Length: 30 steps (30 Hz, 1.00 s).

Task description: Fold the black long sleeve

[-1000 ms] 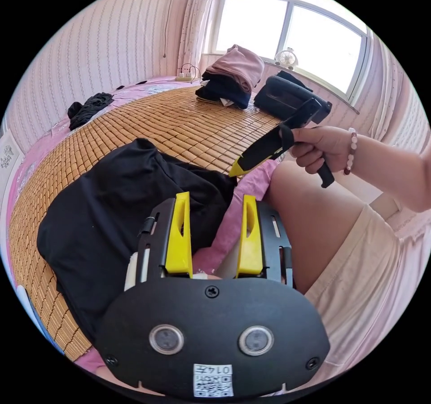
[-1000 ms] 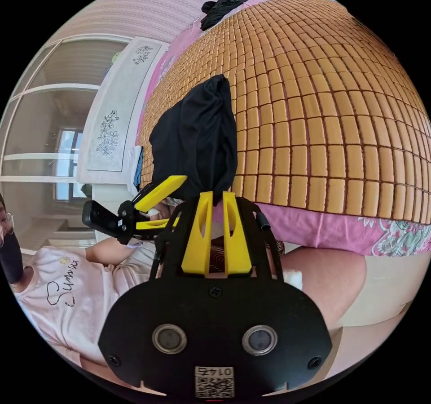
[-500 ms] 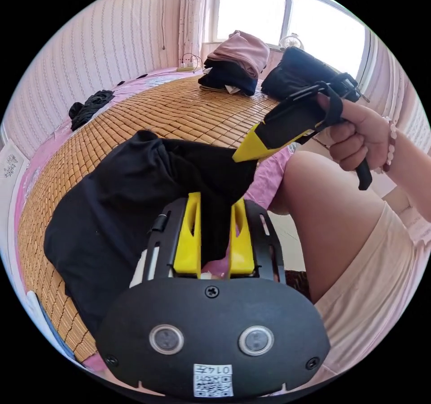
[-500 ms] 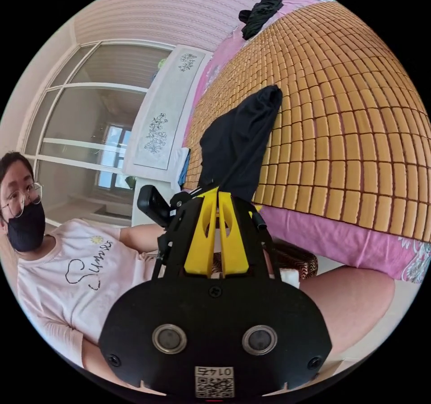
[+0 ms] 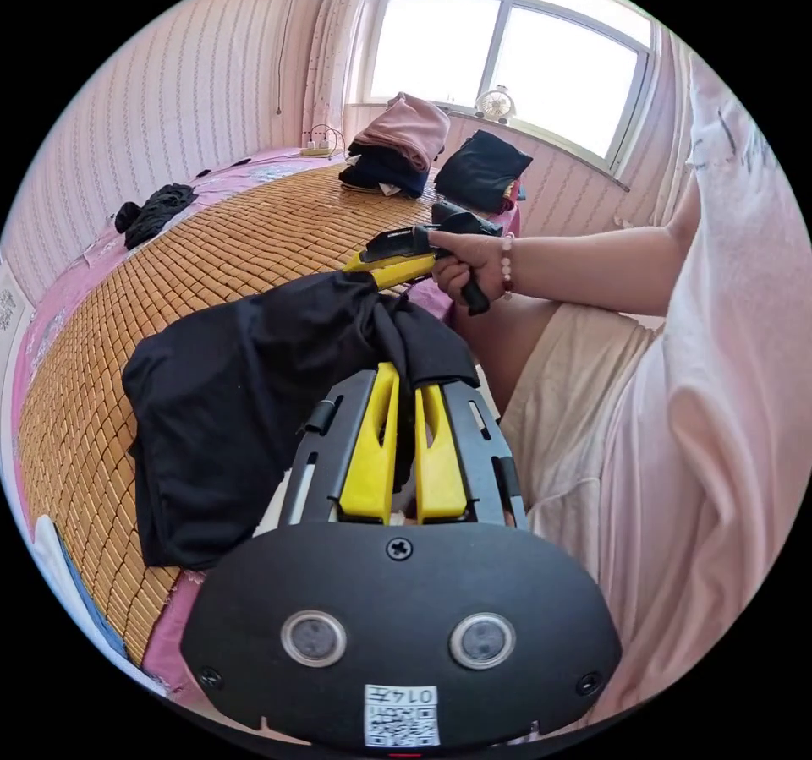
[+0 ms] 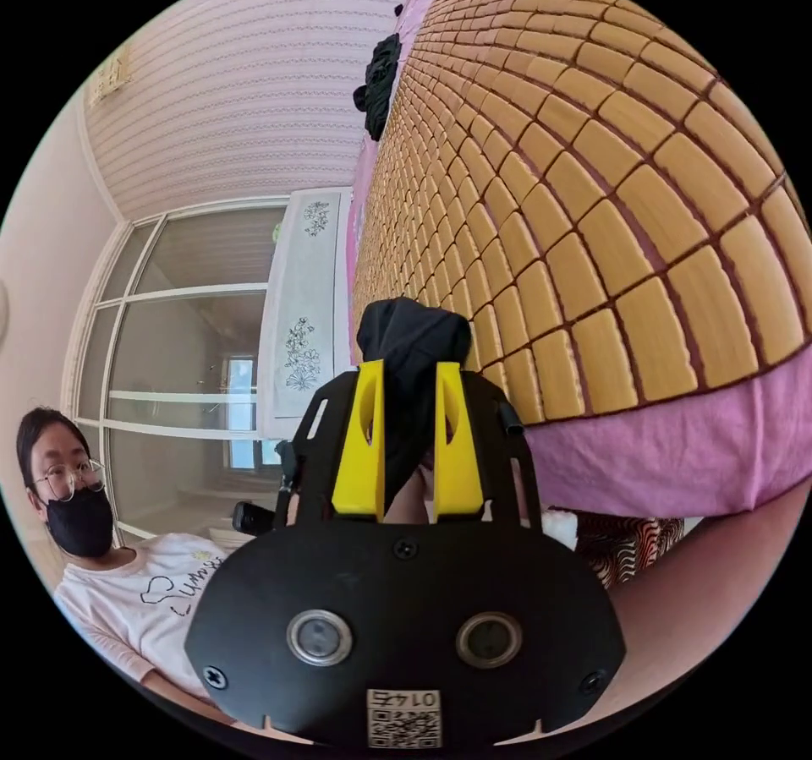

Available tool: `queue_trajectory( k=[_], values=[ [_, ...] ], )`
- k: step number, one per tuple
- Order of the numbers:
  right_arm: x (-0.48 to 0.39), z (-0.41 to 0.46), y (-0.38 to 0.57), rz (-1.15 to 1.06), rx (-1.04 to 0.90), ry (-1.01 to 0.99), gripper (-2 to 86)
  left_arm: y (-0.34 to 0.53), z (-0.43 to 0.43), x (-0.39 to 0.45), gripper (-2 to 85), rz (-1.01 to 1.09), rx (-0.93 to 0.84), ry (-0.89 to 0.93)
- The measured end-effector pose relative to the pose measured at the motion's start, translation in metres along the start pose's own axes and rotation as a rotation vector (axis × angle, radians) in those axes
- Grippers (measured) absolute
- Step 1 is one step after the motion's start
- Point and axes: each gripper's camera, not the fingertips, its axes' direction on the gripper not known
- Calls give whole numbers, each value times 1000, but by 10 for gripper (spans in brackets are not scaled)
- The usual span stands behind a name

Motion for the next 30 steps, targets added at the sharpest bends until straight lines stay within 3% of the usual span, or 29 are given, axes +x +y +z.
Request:
queue_trajectory(
  k=[3, 7, 12, 16, 23, 30],
  values=[
    [-5, -18, 4, -30, 81, -103, 19, 5, -14, -11, -2, -49, 26, 29],
    [-46, -69, 18, -172, 176, -80, 10, -1, -27, -18, -3, -55, 81, -31],
    [-112, -106, 29, -319, 165, 29, 10, 0, -41, -34, -3, -200, 252, 125],
    [-143, -68, 10, -341, 73, 125, 24, 11, -42, -57, -1, -362, 287, 190],
    [-156, 35, -31, -338, -3, 260, 97, 48, -52, -131, -5, -751, 187, 25],
    [-171, 60, -21, -397, -51, 321, 94, 62, -74, -156, 0, -782, 201, -98]
  ],
)
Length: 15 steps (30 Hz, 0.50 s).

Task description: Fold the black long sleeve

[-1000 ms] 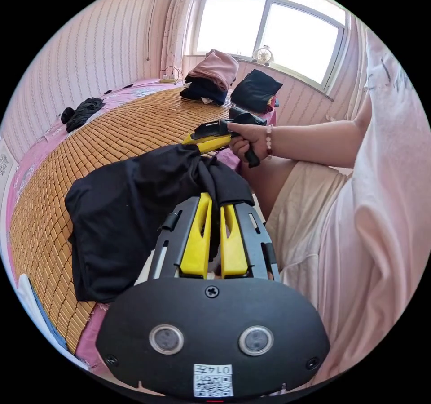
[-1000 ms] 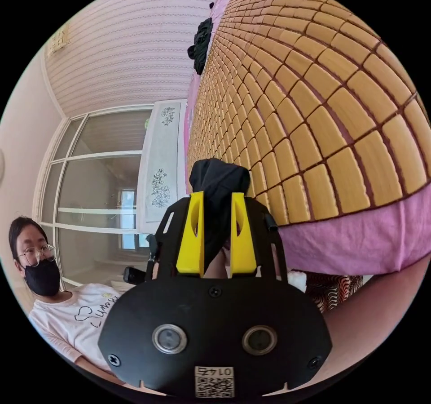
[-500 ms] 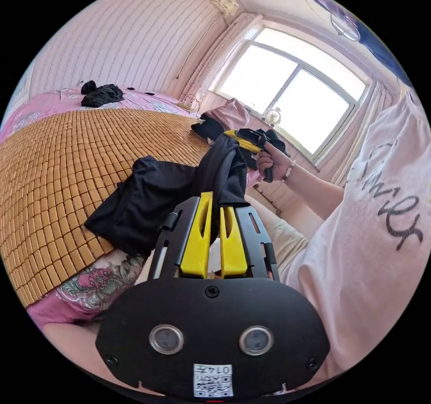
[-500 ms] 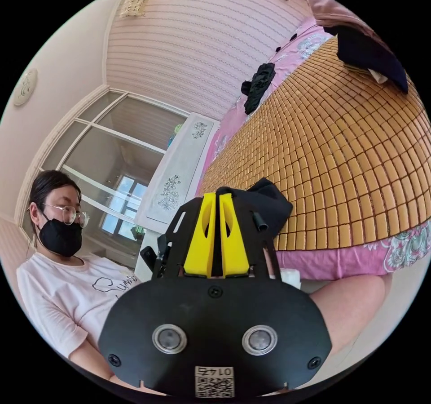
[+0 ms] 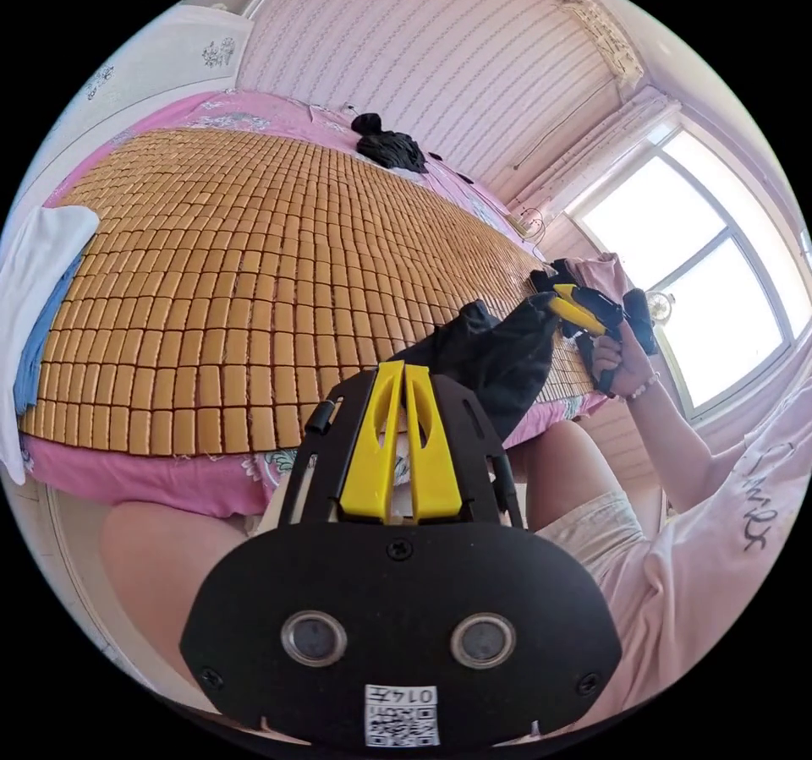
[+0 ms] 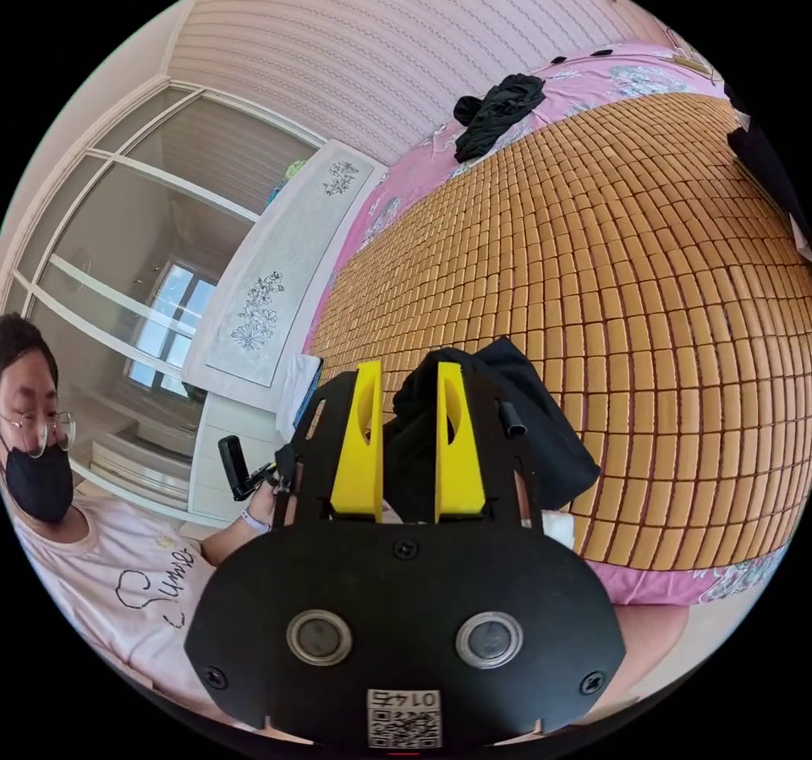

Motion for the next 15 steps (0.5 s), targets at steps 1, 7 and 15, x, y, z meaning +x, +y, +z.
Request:
queue_trajectory(
  k=[1, 7, 15],
  values=[
    [-2, -3, -1, 14, 3, -26, 92, -2, 4, 5, 13, 36, -15, 8],
    [-42, -26, -14, -95, 87, 49, 79, -10, 33, 62, 88, 340, -70, -41],
    [-48, 88, -19, -316, -307, 497, 131, -19, 81, 91, 44, 547, -254, -268]
  ],
)
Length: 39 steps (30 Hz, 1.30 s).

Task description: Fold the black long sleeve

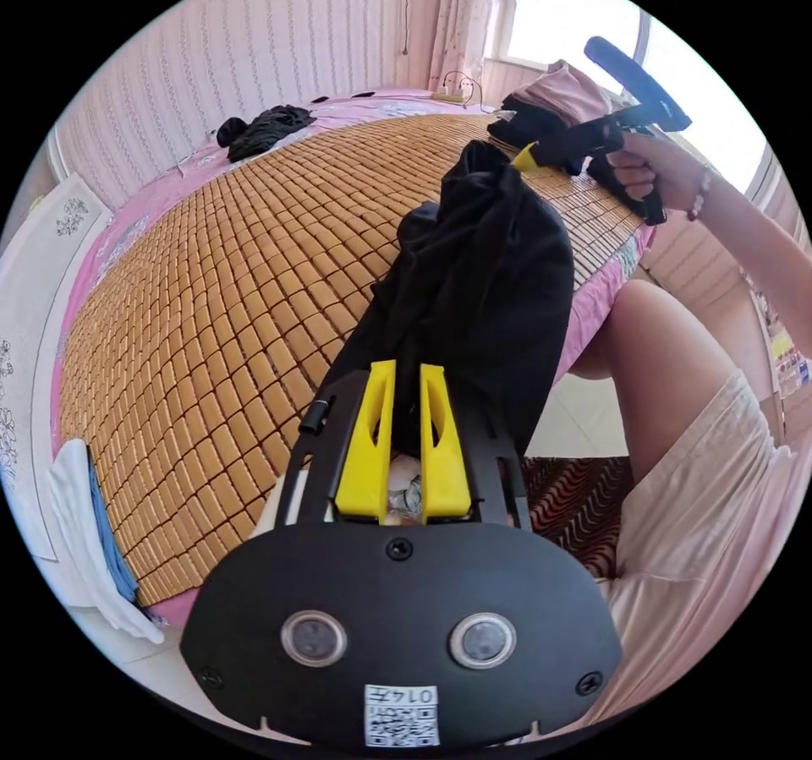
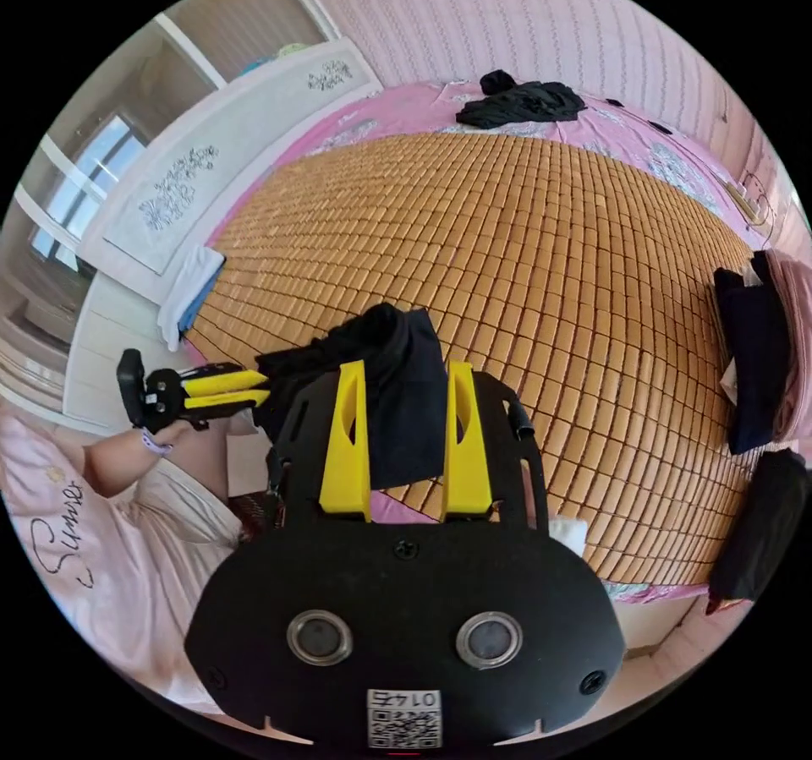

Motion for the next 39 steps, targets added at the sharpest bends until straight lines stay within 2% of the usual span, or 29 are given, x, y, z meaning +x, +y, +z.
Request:
queue_trajectory(
  k=[2, 7, 9, 12, 15, 18, 21, 27, 31, 33, 35, 36, 39],
  values=[
    [-1, 16, -8, 17, -19, -36, 123, 1, -5, 1, 10, 18, 12, -17],
    [-7, 3, -21, 3, 161, -193, 23, 8, -25, -13, -5, -51, 86, 44],
    [-6, 6, -29, 9, 165, -234, 22, 9, -37, -23, -6, -109, 137, 102],
    [-12, 9, -39, 0, 148, -176, 50, 12, -50, -43, -7, -193, 206, 166],
    [-19, 12, -42, -15, 148, -123, 63, 15, -38, -62, -7, -277, 160, 180],
    [-28, 28, -47, -67, 88, -167, 57, 23, -16, -79, -8, -388, 109, 250],
    [-40, 52, -63, -114, 23, -181, 53, 22, -2, -78, -8, -369, 38, 199],
    [-56, 105, -117, -112, -83, 16, 12, 24, 4, -86, -9, -425, 8, 190],
    [-47, 137, -136, -62, -142, 62, -2, 23, -20, -82, -10, -386, 45, 30],
    [-46, 145, -139, -64, -151, 66, -3, 20, -29, -75, -10, -331, 93, 83],
    [-45, 148, -141, -65, -143, 69, -4, 15, -28, -63, -10, -266, 143, 252],
    [-43, 149, -142, -57, -143, 63, -4, 15, -25, -60, -10, -262, 145, 264],
    [-34, 150, -142, -30, -130, 35, -4, 14, 1, -61, -10, -291, 41, 87]
  ],
)
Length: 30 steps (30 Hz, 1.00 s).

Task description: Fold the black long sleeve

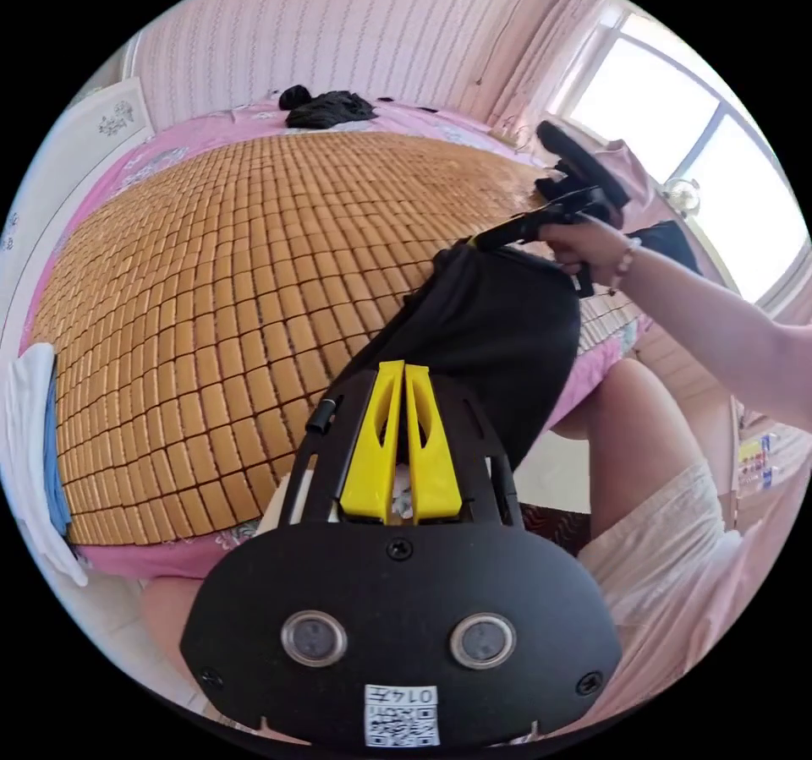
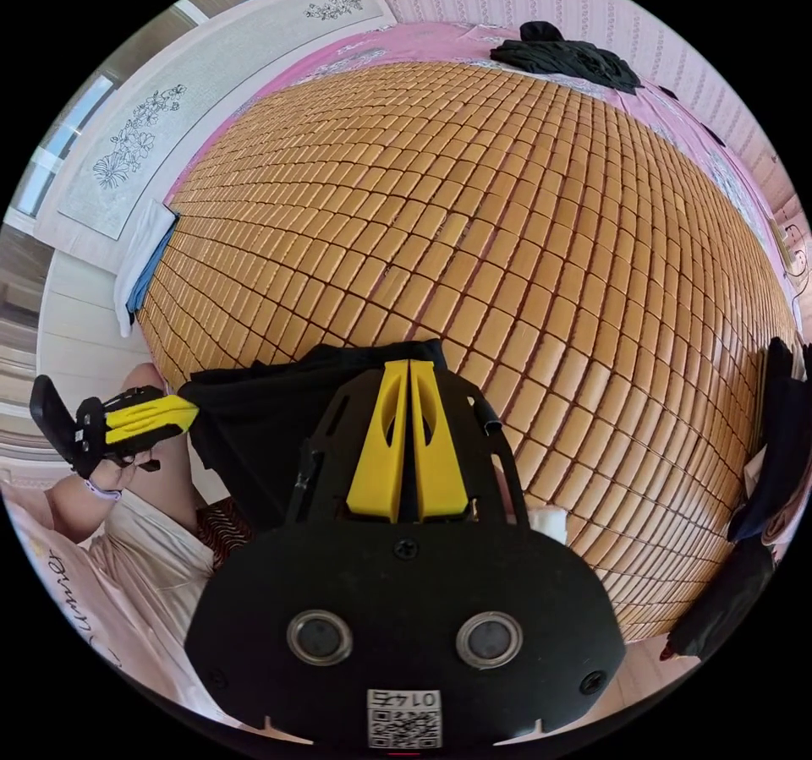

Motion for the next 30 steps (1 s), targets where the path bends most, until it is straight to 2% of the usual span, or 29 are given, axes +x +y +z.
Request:
queue_trajectory(
  k=[1, 2, 5, 11, 13, 17, 20, 22, 24, 28, 30],
  values=[
    [5, 0, 1, 20, 10, -17, -4, 2, 12, -11, -10, -48, -61, -41],
    [7, 0, 2, 30, 16, -24, -4, 6, 11, -24, -10, -101, -14, 29],
    [16, 0, 7, 81, 61, -44, -4, 15, 9, -45, -10, -201, -29, 129],
    [32, -7, 27, 149, 181, -88, 4, 28, 1, -47, -5, -177, -74, 97],
    [30, -27, 40, 83, 273, -110, 35, 35, -7, -50, 3, -178, -52, 97],
    [38, -51, 57, 20, 364, -117, 102, 47, -26, -59, 85, -223, 60, 120],
    [55, -46, 53, 31, 306, -135, 152, 47, -19, -61, 124, -232, 82, 92],
    [60, -26, 42, 11, 173, -152, 150, 46, -8, -62, 131, -245, 62, 101],
    [57, -8, 37, -13, 67, -143, 138, 45, 5, -60, 122, -245, -4, 119],
    [68, -11, 47, -2, 109, -179, 84, 55, 7, -50, 35, -161, -5, 40],
    [78, -20, 58, 5, 151, -258, 53, 60, 8, -53, 5, -188, -30, 121]
  ],
)
